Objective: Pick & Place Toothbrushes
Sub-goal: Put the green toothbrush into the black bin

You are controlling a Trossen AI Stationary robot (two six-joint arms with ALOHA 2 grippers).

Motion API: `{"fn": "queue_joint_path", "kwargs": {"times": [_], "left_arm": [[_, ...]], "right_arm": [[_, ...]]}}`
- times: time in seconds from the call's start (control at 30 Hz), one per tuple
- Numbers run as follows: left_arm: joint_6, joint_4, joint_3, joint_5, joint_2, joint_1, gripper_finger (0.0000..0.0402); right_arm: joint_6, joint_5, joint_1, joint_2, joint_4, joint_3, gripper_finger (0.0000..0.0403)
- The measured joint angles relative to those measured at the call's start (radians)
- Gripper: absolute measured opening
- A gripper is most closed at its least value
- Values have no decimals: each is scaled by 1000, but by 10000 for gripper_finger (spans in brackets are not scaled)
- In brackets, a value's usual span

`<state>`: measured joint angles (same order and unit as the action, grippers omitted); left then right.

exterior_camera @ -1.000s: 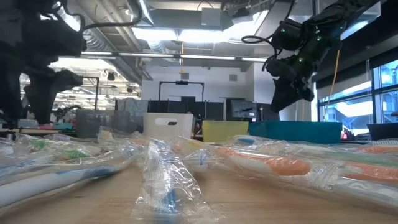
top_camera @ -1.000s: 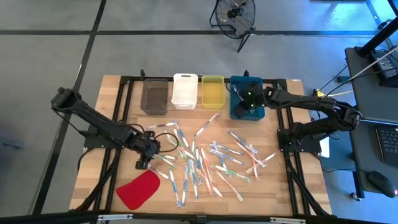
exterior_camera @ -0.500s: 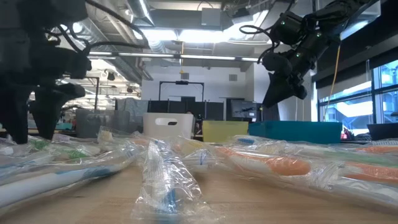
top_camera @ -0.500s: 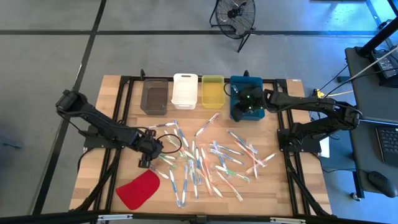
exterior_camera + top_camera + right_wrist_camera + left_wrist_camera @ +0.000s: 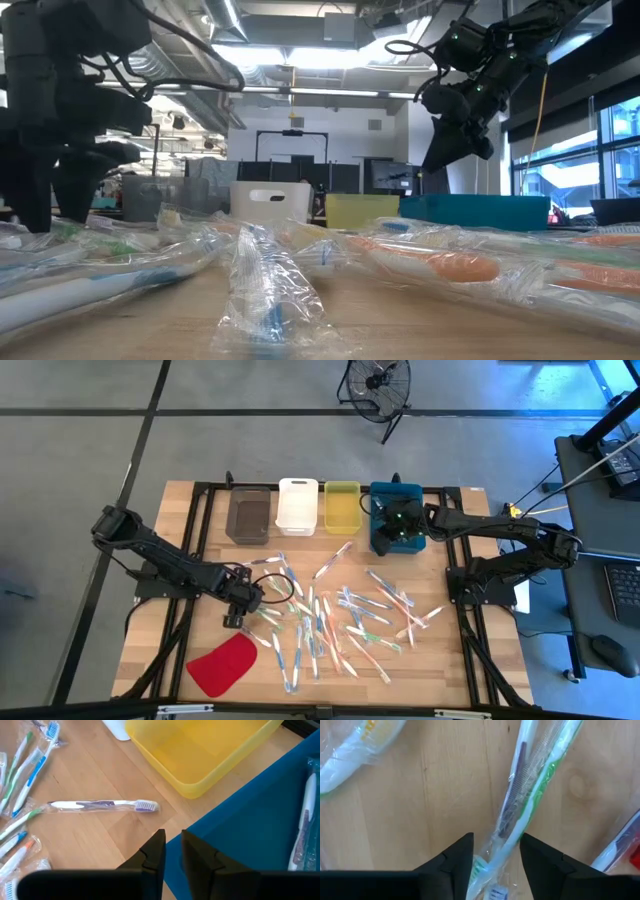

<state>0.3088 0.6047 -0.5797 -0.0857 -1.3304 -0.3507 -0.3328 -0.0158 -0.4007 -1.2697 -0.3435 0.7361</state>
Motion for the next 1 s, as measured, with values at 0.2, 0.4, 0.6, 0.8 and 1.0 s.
{"fn": "queue_joint_path", "kwargs": {"times": [0.2, 0.4, 0.6, 0.8, 1.0], "left_arm": [[0, 1, -7, 39, 21, -1, 109], [0, -3, -21, 55, 48, -1, 81], [0, 0, -22, 92, 53, -1, 42], [-5, 1, -22, 110, 62, -1, 13], [9, 7, -22, 111, 123, -1, 15]], "right_arm": [[0, 0, 0, 0, 0, 0, 73], [0, 0, 0, 0, 0, 0, 66], [1, 0, 0, 0, 0, 0, 50], [2, 0, 0, 0, 0, 0, 38], [3, 0, 0, 0, -11, 0, 32]]}}
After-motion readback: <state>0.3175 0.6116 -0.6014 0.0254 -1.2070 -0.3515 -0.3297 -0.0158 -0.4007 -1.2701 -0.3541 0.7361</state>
